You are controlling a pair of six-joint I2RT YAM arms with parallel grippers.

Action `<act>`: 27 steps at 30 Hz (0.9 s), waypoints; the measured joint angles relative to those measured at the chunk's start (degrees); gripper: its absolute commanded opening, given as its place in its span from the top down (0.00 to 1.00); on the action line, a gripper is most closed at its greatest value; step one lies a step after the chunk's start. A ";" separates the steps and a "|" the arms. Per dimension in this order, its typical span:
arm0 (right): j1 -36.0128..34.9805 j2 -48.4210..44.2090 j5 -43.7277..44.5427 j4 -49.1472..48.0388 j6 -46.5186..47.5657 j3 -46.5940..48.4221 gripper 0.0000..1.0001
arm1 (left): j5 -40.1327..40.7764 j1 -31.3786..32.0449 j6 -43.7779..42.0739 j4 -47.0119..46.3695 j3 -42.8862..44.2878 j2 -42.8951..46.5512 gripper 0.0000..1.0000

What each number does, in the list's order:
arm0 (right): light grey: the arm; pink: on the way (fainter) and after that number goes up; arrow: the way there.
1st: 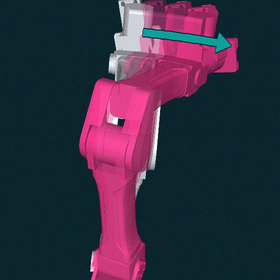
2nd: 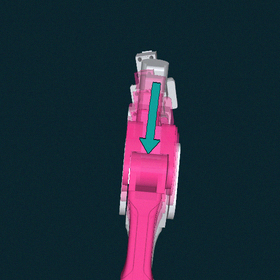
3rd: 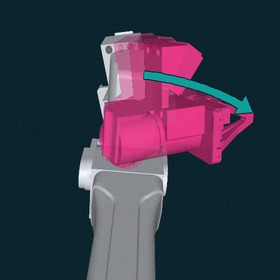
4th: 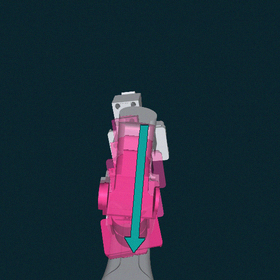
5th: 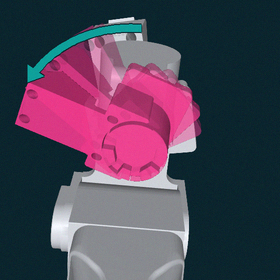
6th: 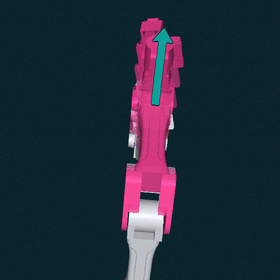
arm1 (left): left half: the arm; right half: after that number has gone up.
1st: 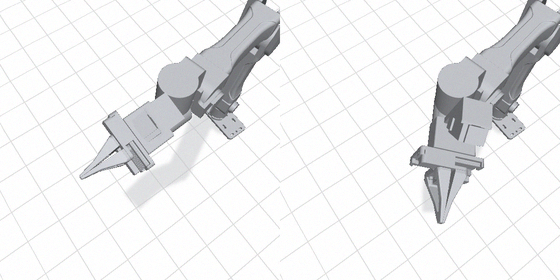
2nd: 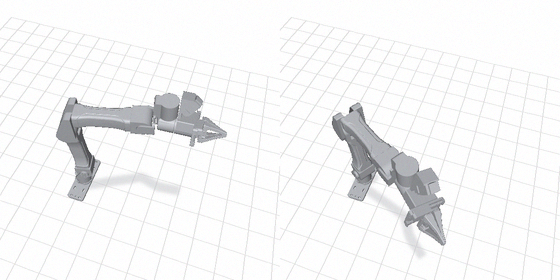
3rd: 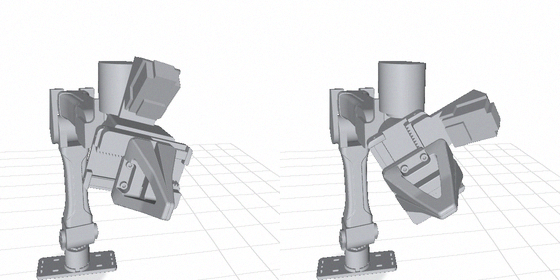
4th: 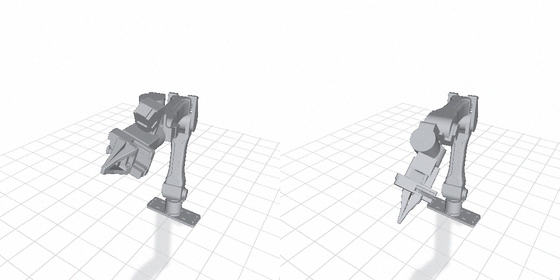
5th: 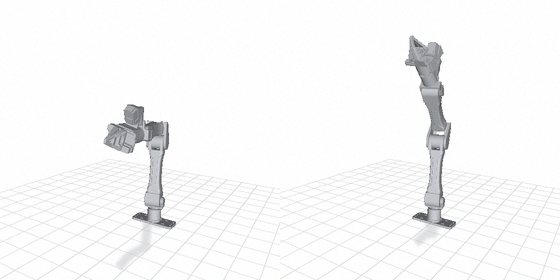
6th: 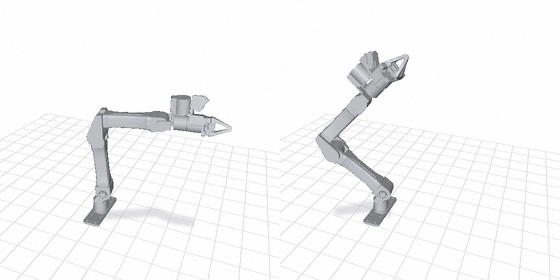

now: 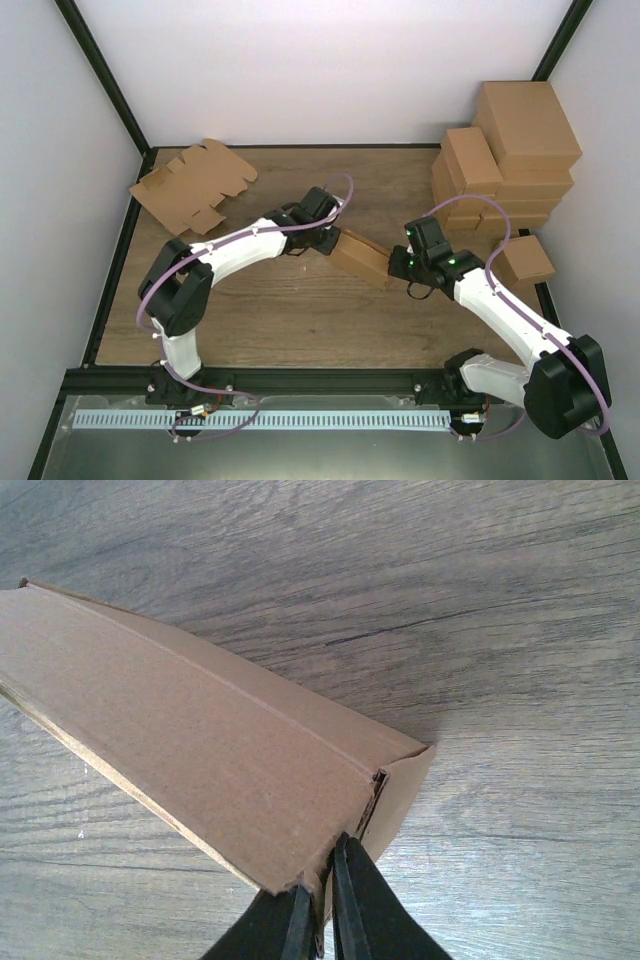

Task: Fold the paper box

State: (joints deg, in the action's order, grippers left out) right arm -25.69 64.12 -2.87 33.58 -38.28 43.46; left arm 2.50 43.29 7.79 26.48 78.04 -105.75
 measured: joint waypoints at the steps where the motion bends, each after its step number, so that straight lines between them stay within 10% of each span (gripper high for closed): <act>1: -0.13 0.00 0.02 0.00 -0.09 0.00 0.96 | -0.04 0.00 0.00 -0.61 -0.59 0.17 0.96; 27: -4.74 1.20 7.76 -1.44 -3.15 -0.46 0.99 | 0.07 0.00 1.49 -3.72 -4.02 2.03 0.96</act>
State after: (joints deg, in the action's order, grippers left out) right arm -30.44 65.32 4.89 32.14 -41.43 43.00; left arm 2.57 43.29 9.28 22.76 74.02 -103.72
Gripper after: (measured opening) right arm 0.011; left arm 0.042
